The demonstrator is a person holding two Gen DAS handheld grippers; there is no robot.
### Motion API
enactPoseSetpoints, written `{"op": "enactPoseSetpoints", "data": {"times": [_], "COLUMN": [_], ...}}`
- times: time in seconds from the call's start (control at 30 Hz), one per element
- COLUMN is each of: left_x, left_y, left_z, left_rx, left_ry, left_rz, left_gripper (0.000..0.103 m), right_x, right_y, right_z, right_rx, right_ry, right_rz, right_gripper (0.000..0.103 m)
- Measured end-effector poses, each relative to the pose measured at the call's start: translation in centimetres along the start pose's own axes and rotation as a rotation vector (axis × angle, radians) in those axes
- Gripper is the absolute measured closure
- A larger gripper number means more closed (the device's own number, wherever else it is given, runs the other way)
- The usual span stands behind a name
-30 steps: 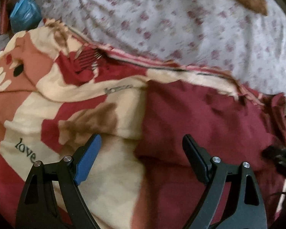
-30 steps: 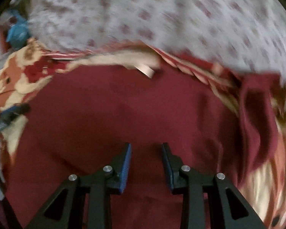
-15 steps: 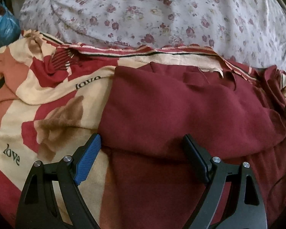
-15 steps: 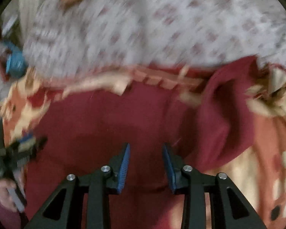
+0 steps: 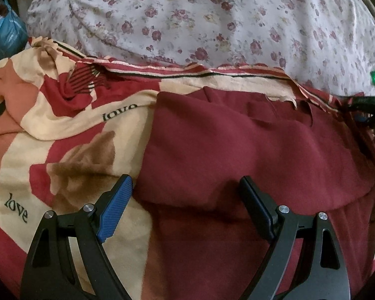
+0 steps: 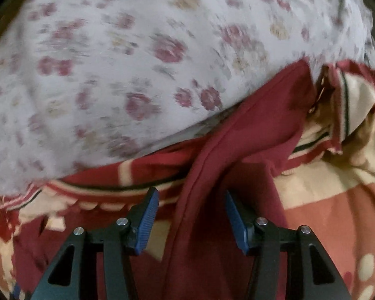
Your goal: Fold small clothes
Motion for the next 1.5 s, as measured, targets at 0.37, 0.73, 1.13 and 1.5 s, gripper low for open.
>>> {"op": "enactPoseSetpoints", "data": {"times": [0.37,0.73,1.13,1.5], "left_x": [-0.4,-0.6,-1.1,-1.9], "left_y": [-0.4,0.0,0.7,0.4], "left_z": [-0.2,-0.2,-0.3,0.0], "left_rx": [-0.019,0.005,0.036,0.021], "left_ry": [0.036,0.045,0.094,0.144], "left_rz": [0.005,-0.003,0.026,0.034], "left_gripper": [0.015,0.016,0.016,0.016], "right_x": [1.3,-0.2,-8.3,-9.5], "right_y": [1.1,7.8,17.5,13.6], "right_z": [1.3,3.1,8.8,15.0], "right_rx": [0.077,0.178,0.250,0.104], "right_ry": [-0.044,0.051,0.401,0.439], "right_rz": [-0.034,-0.098,-0.382,-0.327], "right_gripper": [0.089,0.090,0.090,0.080]}}
Point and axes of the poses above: each gripper's, at about its wrist camera, not at the fingertips, and y roughly against the way its jaws point, x to its right, z to its underside, the point moved 2 cm from there along -y, roughly the way its jaws point, and after that the axes turned 11 degrees about y, right-handed, at the moved point
